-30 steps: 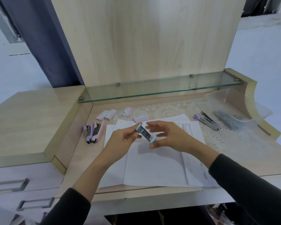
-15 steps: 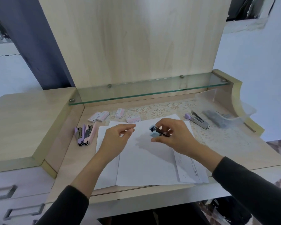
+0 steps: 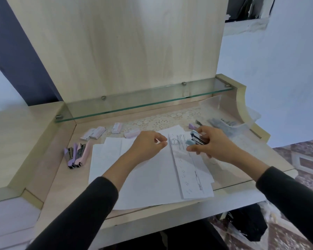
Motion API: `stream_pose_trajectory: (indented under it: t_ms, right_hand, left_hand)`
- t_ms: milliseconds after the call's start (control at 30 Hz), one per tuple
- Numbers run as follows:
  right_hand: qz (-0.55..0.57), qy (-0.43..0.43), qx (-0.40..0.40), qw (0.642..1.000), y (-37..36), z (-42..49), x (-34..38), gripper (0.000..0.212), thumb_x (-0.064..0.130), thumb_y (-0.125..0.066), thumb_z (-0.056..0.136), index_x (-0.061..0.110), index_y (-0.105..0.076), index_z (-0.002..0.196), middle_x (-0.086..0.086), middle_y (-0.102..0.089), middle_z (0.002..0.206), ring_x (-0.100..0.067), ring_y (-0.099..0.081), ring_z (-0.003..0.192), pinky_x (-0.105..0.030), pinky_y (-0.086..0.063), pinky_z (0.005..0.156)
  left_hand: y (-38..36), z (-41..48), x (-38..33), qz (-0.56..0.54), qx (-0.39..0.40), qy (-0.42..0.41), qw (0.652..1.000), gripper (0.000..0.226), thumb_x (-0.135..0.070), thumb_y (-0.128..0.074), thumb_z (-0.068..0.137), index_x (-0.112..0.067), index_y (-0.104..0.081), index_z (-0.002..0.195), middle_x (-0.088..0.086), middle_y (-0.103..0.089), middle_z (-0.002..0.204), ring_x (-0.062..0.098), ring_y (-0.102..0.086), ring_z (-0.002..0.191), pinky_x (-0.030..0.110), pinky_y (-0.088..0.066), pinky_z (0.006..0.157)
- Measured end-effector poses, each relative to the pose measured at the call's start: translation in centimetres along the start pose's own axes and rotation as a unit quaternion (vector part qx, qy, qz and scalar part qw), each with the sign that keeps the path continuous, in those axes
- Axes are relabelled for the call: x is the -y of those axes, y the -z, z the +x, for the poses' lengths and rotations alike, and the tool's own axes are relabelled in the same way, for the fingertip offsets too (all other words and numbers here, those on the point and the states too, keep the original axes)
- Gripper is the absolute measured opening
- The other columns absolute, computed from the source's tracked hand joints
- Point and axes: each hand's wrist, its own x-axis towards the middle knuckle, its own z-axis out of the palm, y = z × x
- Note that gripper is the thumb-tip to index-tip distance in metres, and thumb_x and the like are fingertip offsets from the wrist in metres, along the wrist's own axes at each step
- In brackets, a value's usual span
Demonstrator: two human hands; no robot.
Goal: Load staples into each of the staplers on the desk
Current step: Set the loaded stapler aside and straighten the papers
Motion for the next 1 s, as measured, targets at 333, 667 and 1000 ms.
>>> stream_pose_trajectory:
  t_ms: [333,667,1000]
  right_hand:
    - [0.114,-0.114,0.059,0.985,2.5,-0.9,-3.0,0.028,0.017,-0.067,0.080,0.007,-0.050,0.100,-0.006,-0.060,0.071,-0.014,-0.057,0.046,-0.017,-0.039,0.039]
    - [0.179,-0.091,0.029,0.979,3.3,-0.7,-3.1,0.022,0.034,-0.047,0.091,0.020,-0.057,0.104,-0.001,-0.063,0.071,-0.017,-0.050,0.048,-0.024,-0.034,0.045]
    - [0.208,-0.073,0.070,0.973,3.5,-0.6,-2.8,0.018,0.032,-0.053,0.088,0.024,-0.066,0.098,0.001,-0.051,0.064,-0.016,-0.050,0.053,-0.026,-0.035,0.046]
  left_hand:
    - [-3.6,3.9,-0.9,0.107,0.064,0.025,0.992,0.077,-0.041,-0.069,0.076,-0.020,-0.031,0.139,0.005,-0.034,0.144,0.022,-0.028,0.132,0.035,-0.026,0.106]
    - [-3.6,4.2,-0.6,-0.025,-0.033,0.000,0.999,0.026,-0.017,-0.076,0.071,-0.020,-0.057,0.089,-0.003,-0.051,0.095,0.014,-0.046,0.093,0.021,-0.032,0.071]
    - [-0.5,3.6,-1.0,-0.140,-0.059,-0.027,0.988,0.021,-0.008,-0.070,0.077,-0.025,-0.061,0.086,-0.010,-0.062,0.072,0.004,-0.057,0.070,0.003,-0.039,0.060]
